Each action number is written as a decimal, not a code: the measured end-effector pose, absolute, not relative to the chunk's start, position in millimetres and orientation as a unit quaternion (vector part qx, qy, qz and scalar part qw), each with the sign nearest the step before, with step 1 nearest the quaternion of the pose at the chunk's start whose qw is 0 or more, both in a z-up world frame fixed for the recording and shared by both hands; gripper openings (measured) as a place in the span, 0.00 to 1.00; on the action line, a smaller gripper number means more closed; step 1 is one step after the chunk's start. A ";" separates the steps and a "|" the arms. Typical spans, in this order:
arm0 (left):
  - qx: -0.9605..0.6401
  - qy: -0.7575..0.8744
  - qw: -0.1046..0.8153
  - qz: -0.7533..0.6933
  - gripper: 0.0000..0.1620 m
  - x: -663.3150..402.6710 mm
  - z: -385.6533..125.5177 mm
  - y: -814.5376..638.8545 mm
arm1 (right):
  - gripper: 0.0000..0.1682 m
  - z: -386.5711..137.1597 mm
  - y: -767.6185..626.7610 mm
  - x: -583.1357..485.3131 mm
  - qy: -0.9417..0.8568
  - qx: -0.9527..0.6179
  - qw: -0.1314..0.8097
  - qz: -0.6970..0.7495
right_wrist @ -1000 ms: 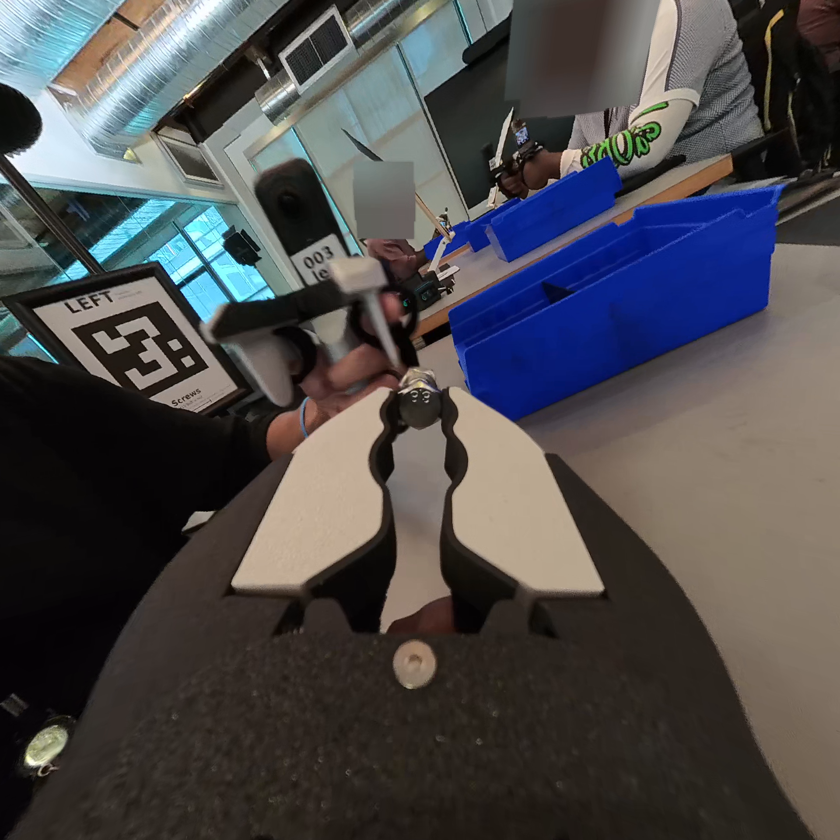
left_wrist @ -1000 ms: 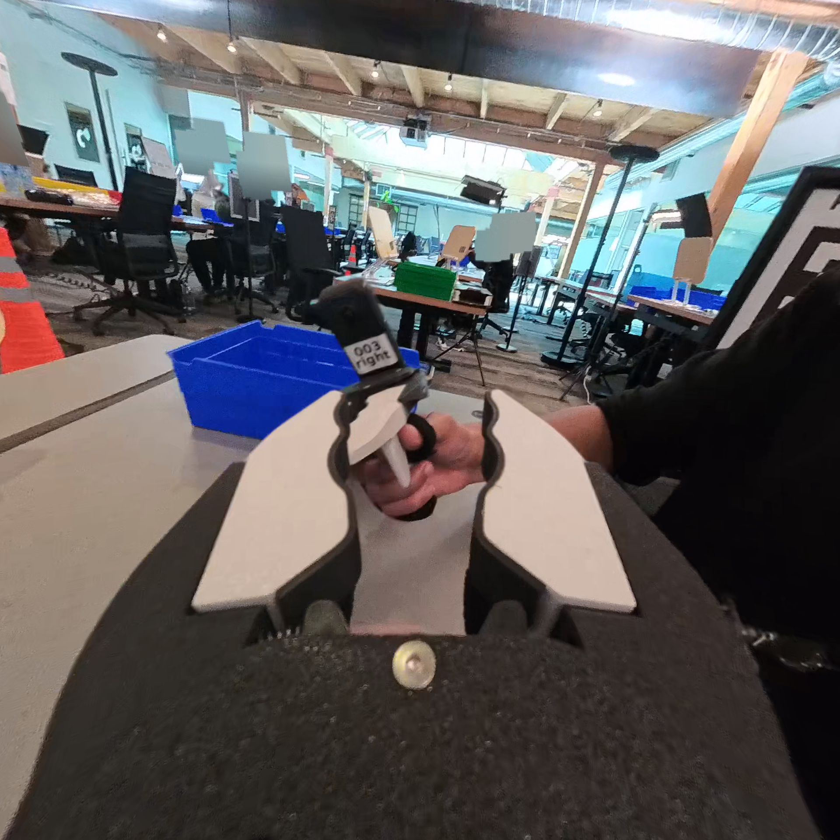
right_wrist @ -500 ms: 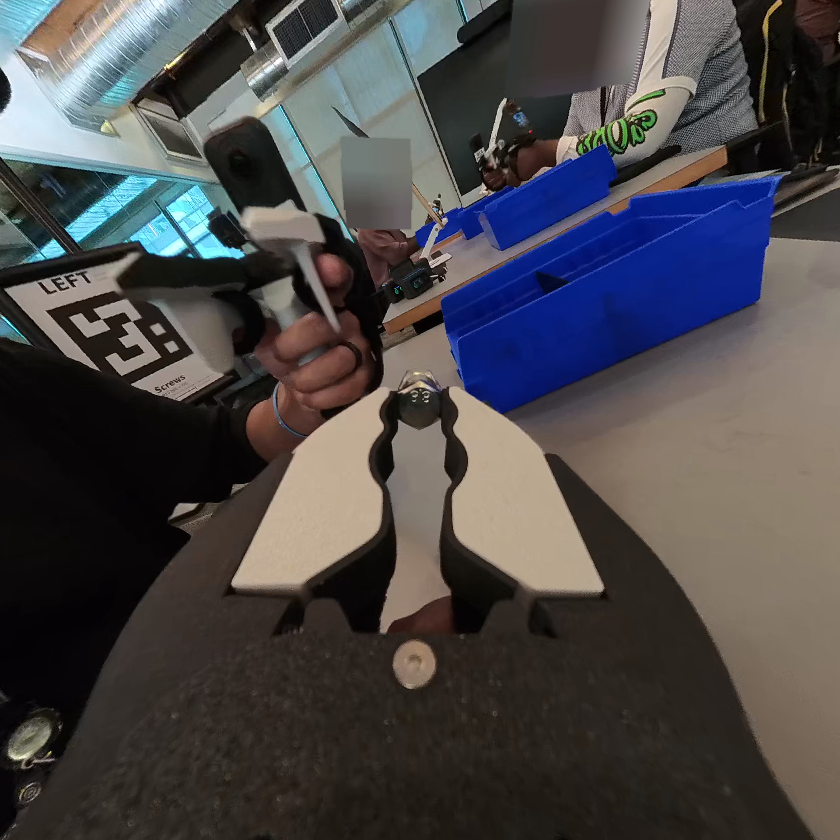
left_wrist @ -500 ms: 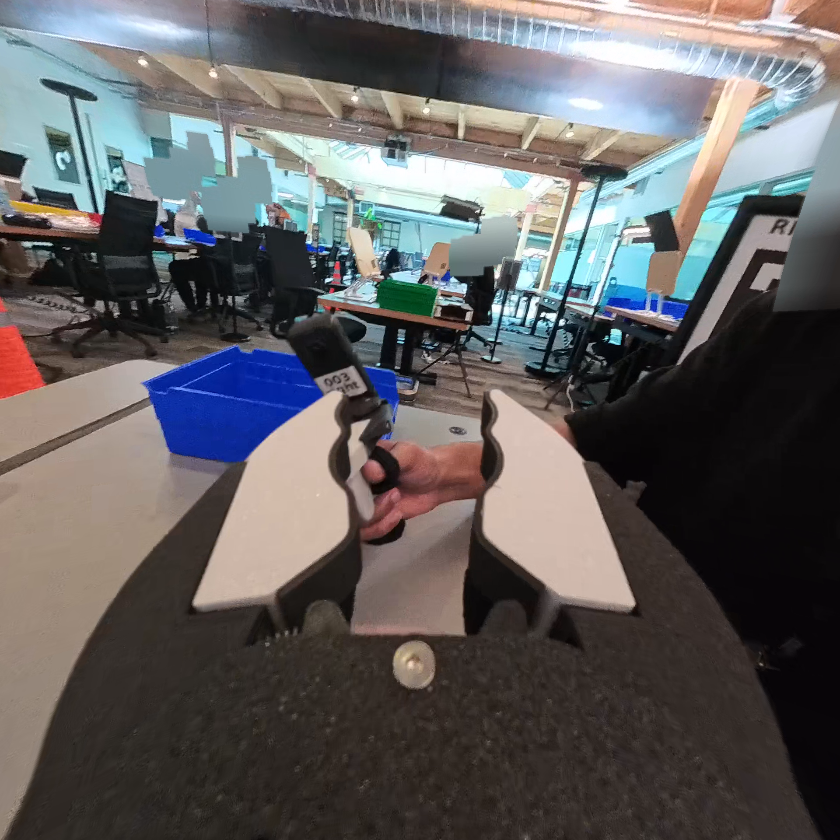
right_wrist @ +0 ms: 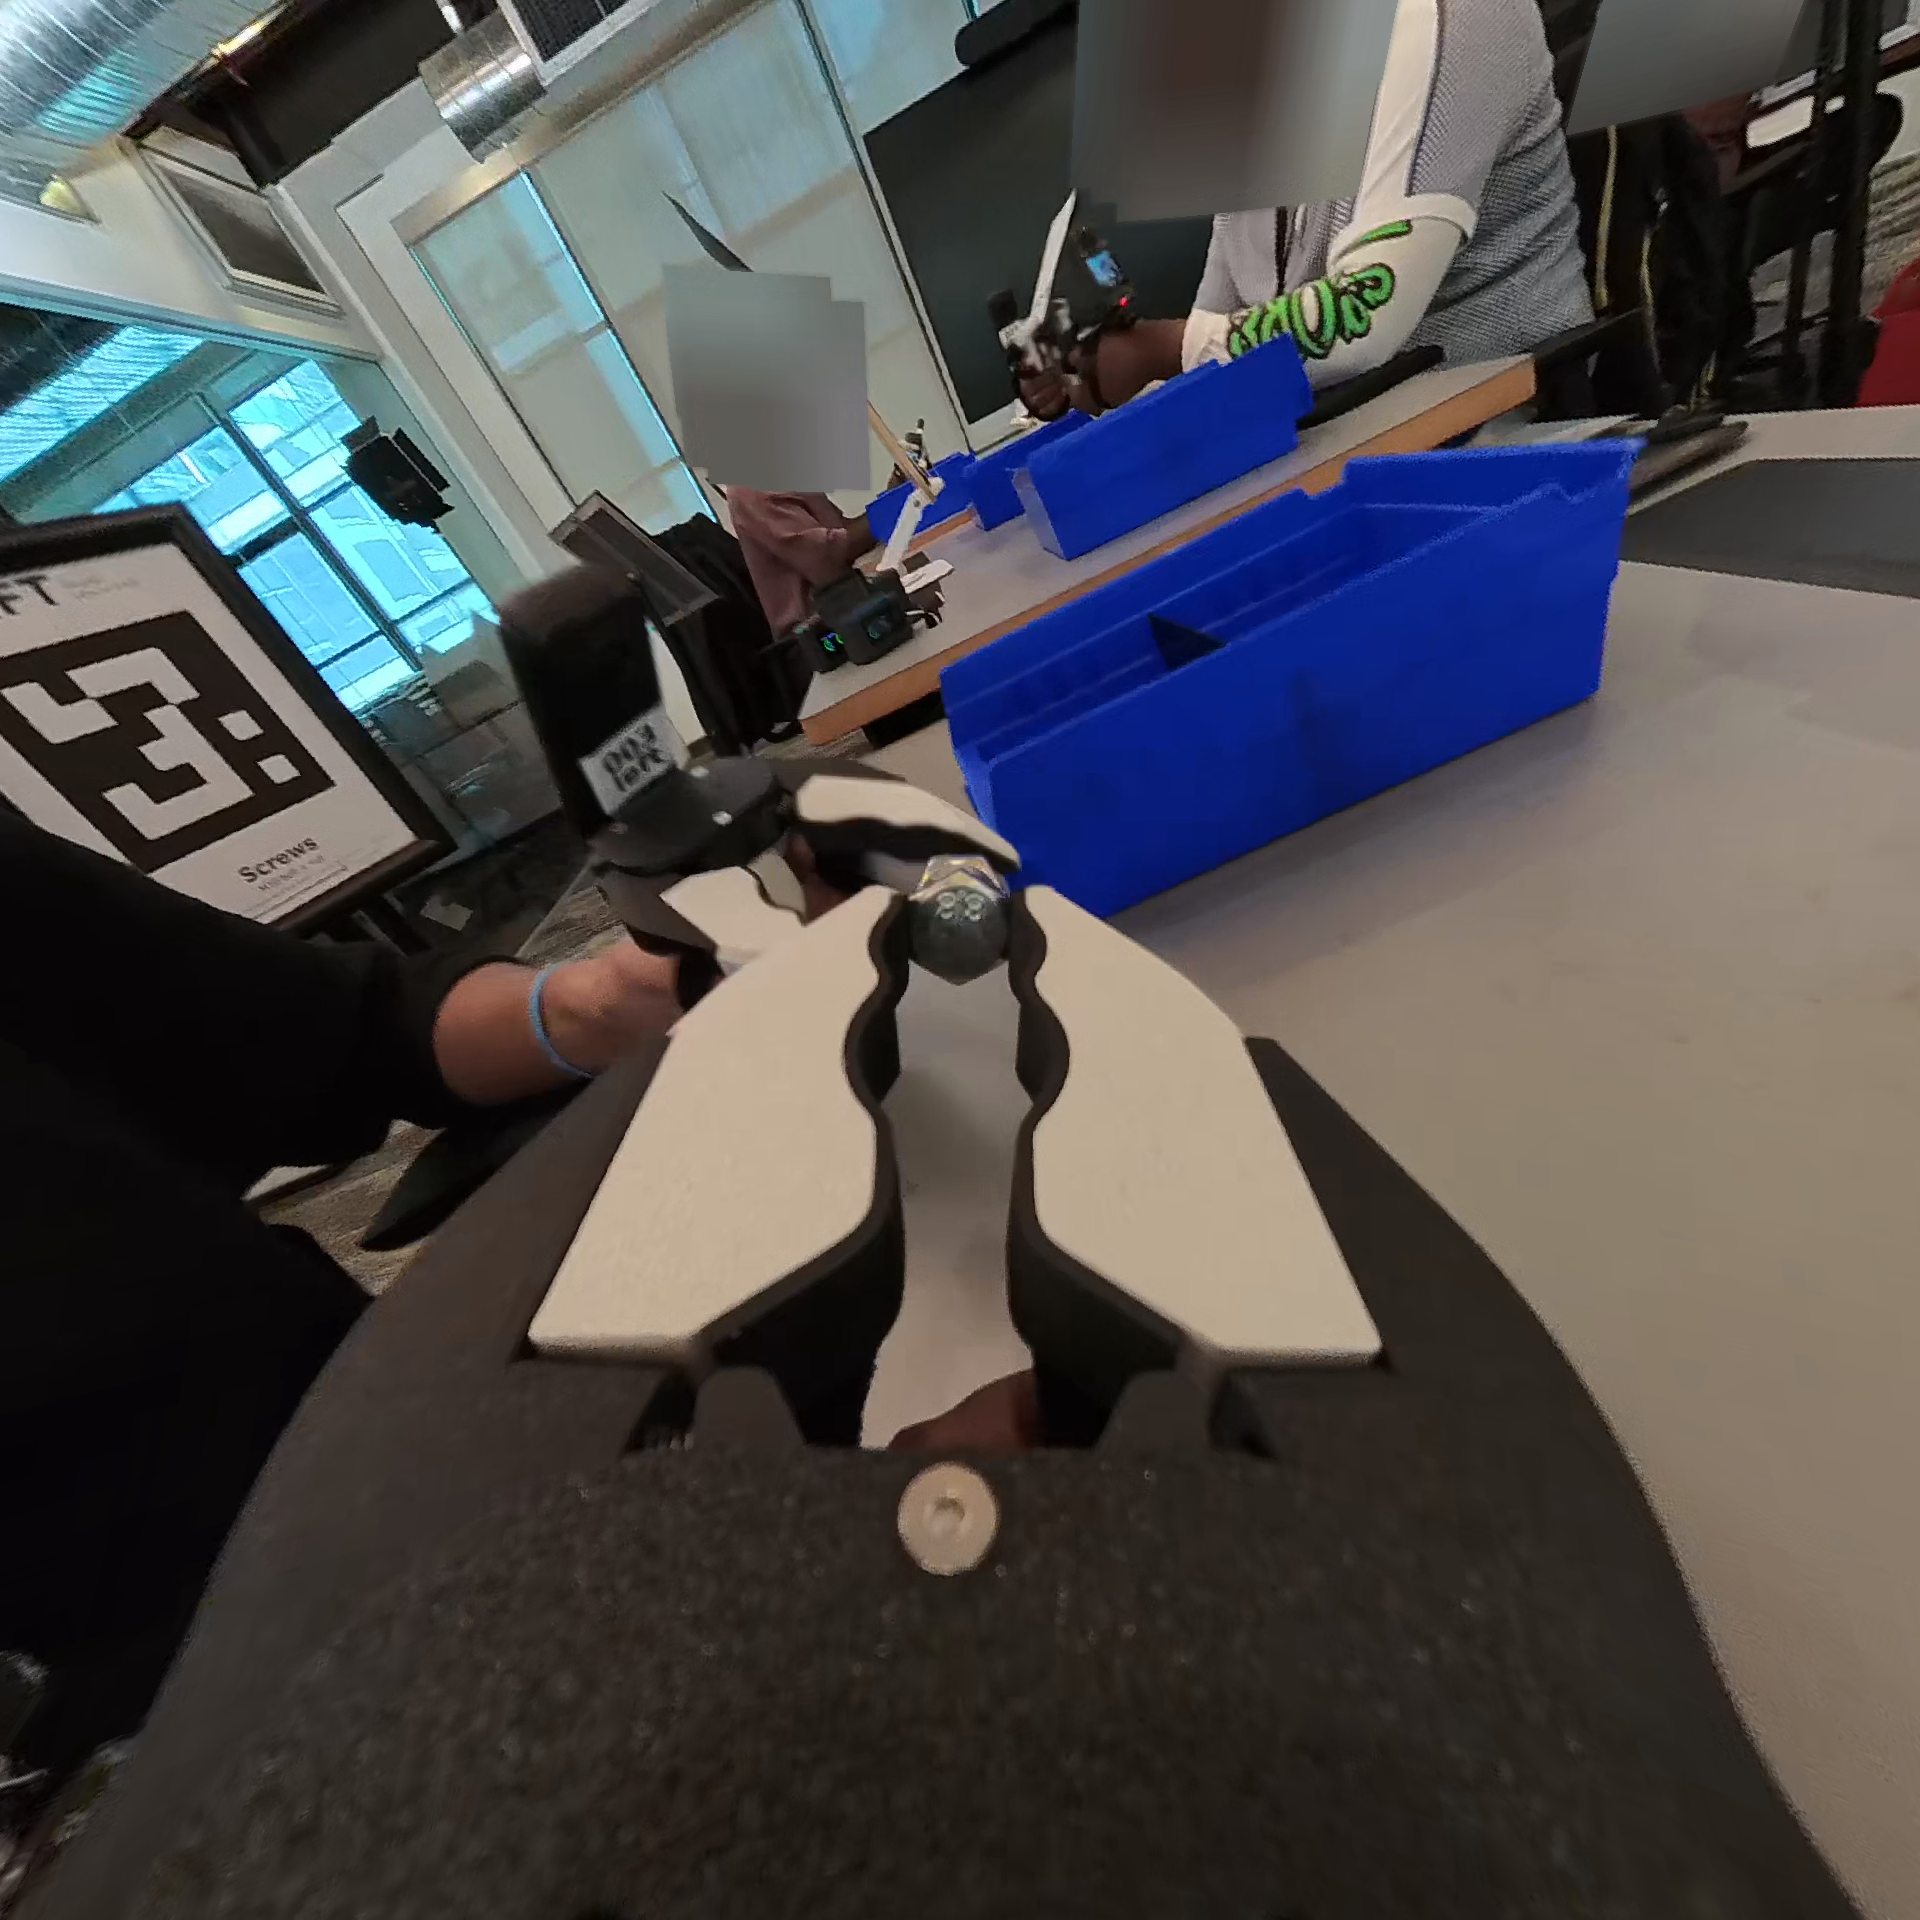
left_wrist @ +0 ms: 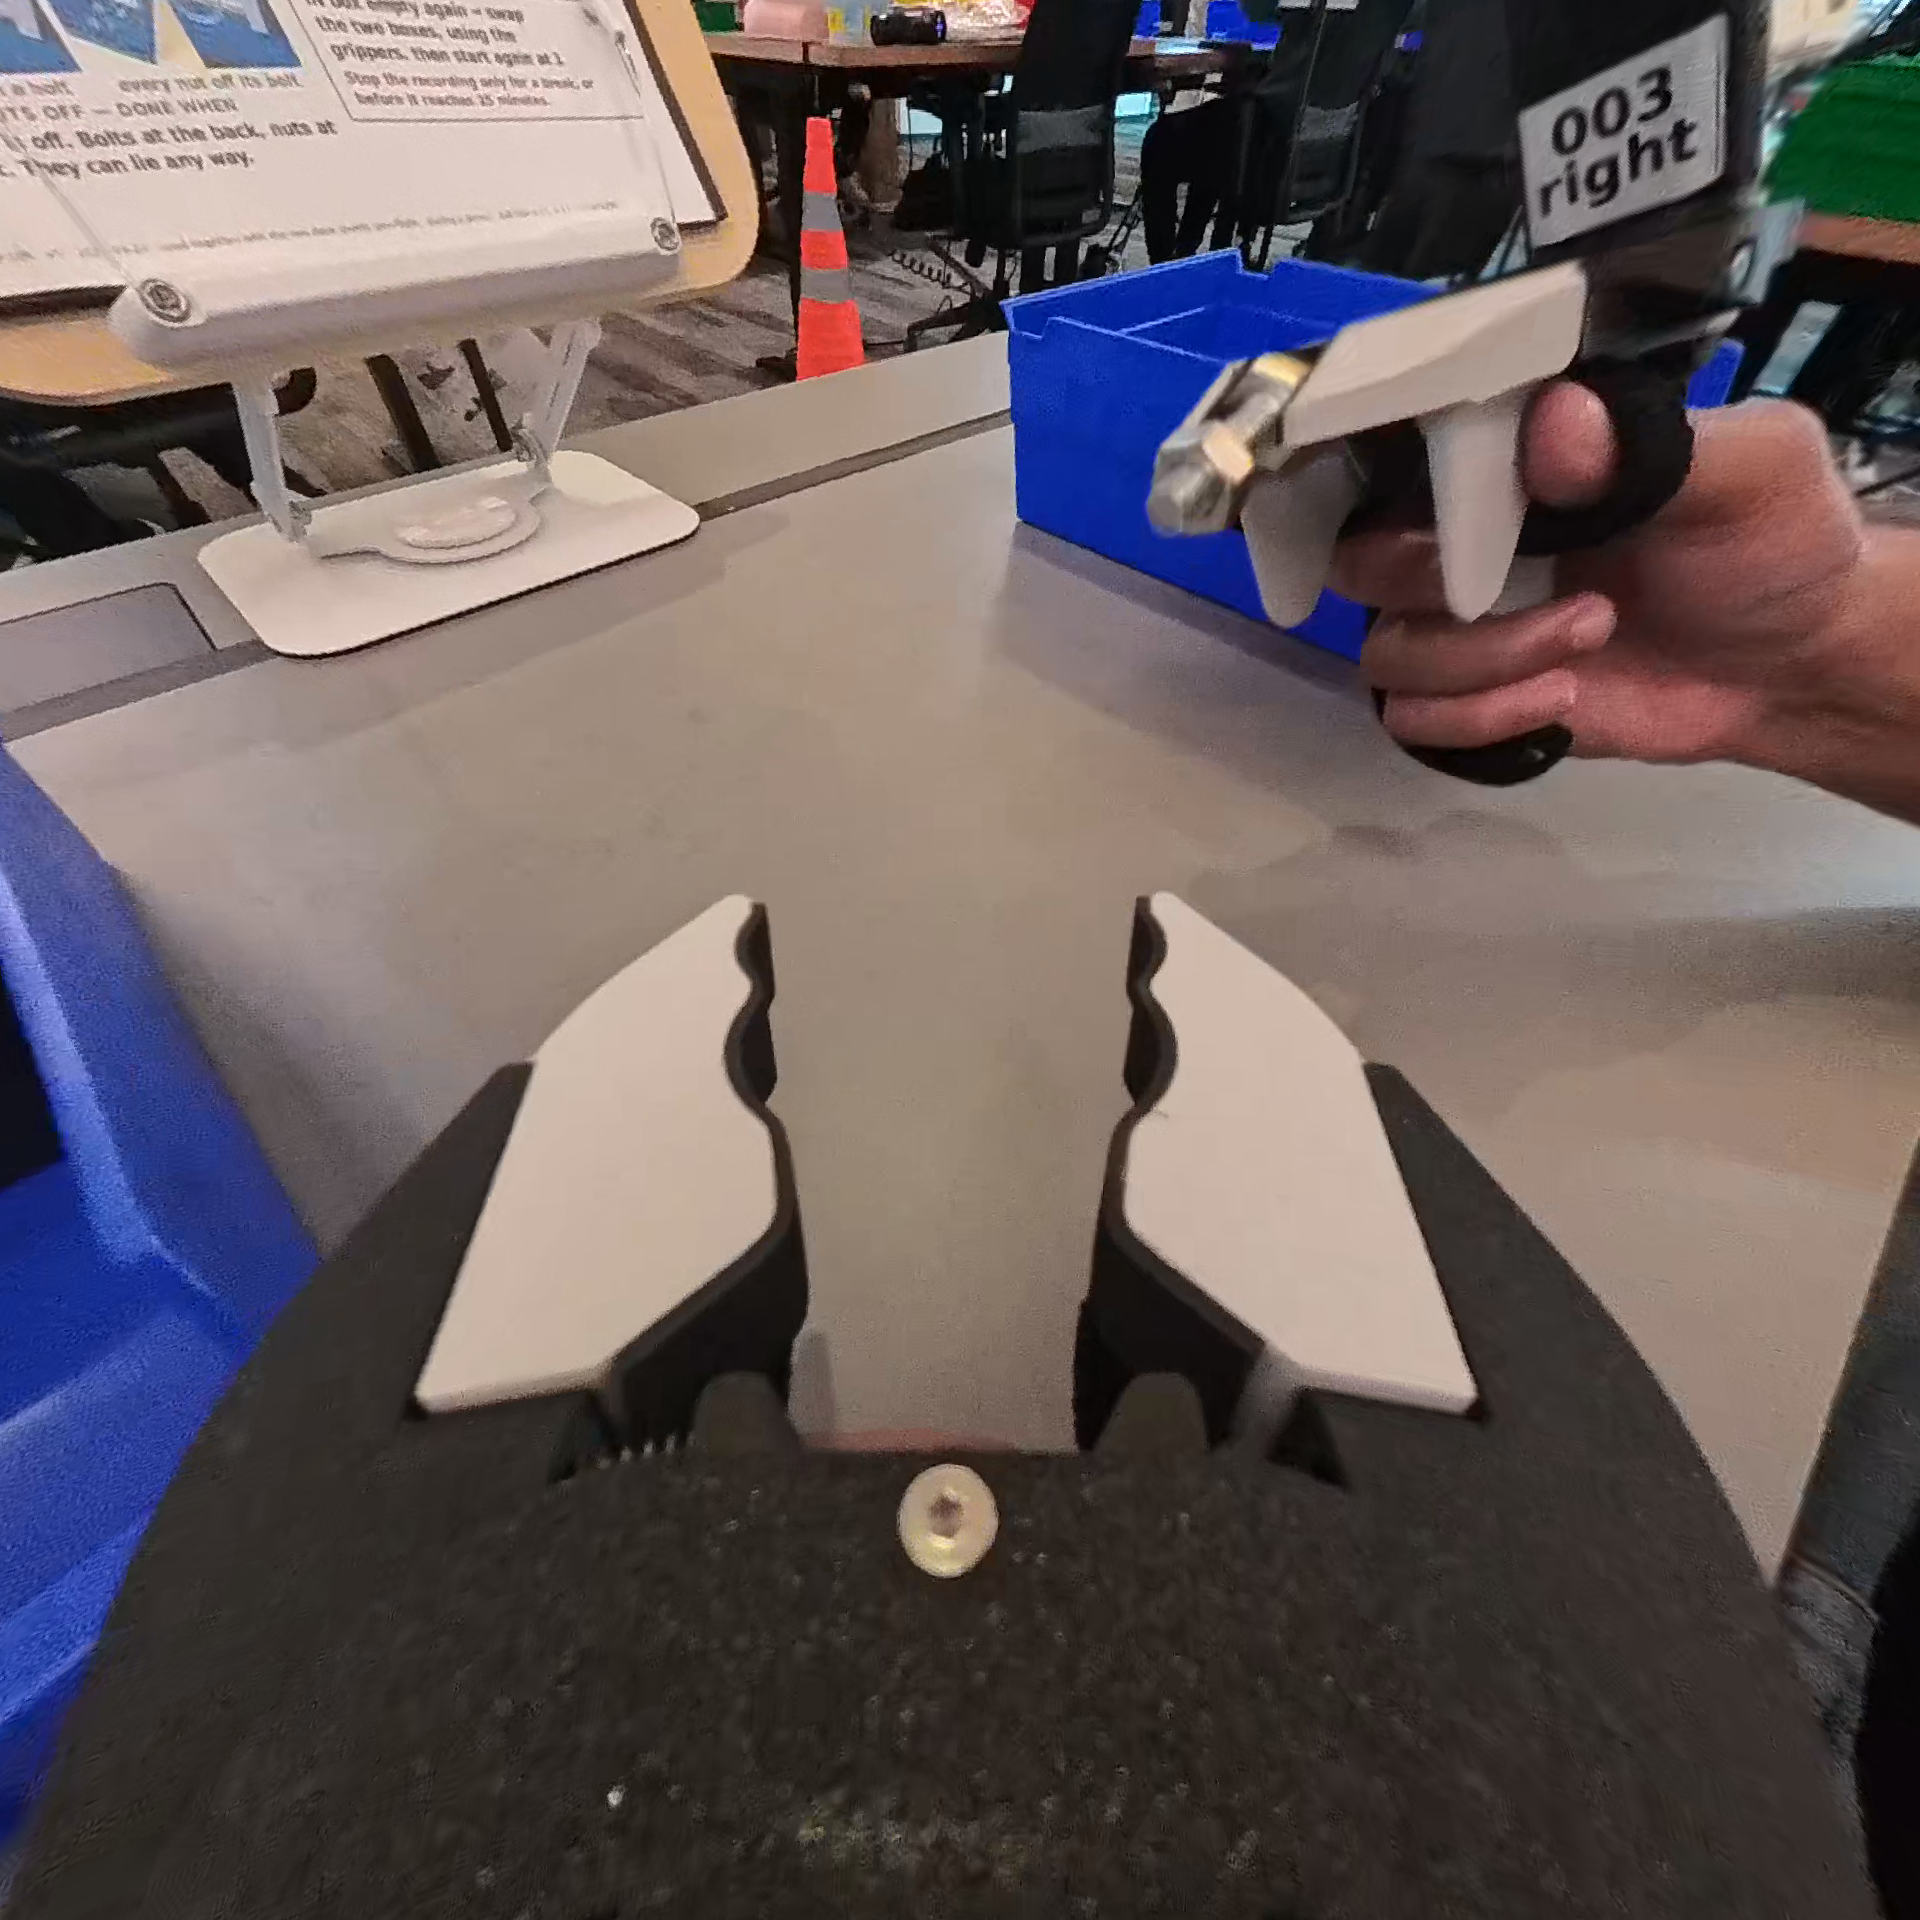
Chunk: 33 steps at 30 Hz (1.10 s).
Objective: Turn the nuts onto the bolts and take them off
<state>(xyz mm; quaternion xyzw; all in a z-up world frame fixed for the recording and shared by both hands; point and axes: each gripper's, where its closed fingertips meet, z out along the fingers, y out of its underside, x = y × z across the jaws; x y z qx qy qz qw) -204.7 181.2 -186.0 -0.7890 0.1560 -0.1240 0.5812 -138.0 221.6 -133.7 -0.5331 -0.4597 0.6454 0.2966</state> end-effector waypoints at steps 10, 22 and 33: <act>-0.793 0.183 0.561 -0.150 0.40 -189.6 -191.1 174.1 | 0.11 -28.7 324.2 -7.1 -0.392 -0.672 0.315 0.544; -0.807 0.196 0.535 -0.158 0.40 -184.6 -202.7 174.0 | 0.11 -218.9 475.4 90.5 -0.264 -0.907 0.268 0.191; -0.811 0.230 0.527 -0.110 0.40 -184.7 -213.1 175.1 | 0.11 -261.0 525.7 47.6 -0.336 -0.868 0.347 0.112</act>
